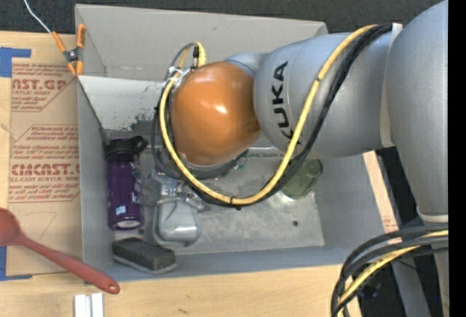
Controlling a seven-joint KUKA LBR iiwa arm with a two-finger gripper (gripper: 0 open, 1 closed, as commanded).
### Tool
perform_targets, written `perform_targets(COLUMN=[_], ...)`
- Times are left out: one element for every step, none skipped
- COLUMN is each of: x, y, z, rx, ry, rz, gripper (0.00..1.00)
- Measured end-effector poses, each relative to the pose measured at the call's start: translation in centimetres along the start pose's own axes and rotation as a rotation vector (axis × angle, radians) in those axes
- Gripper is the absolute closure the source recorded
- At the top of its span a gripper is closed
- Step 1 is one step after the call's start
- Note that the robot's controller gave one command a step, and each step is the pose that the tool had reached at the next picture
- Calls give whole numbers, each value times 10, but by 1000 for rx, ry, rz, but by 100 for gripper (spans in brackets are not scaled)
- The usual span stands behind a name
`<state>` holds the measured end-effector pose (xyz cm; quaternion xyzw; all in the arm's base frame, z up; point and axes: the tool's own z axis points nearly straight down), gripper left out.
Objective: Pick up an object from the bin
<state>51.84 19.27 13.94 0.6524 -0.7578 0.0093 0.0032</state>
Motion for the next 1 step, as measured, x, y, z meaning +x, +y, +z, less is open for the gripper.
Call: perform_targets(x=[0], y=[-1], z=[-10], rx=[5], ry=[-2], rz=[0], gripper=[100])
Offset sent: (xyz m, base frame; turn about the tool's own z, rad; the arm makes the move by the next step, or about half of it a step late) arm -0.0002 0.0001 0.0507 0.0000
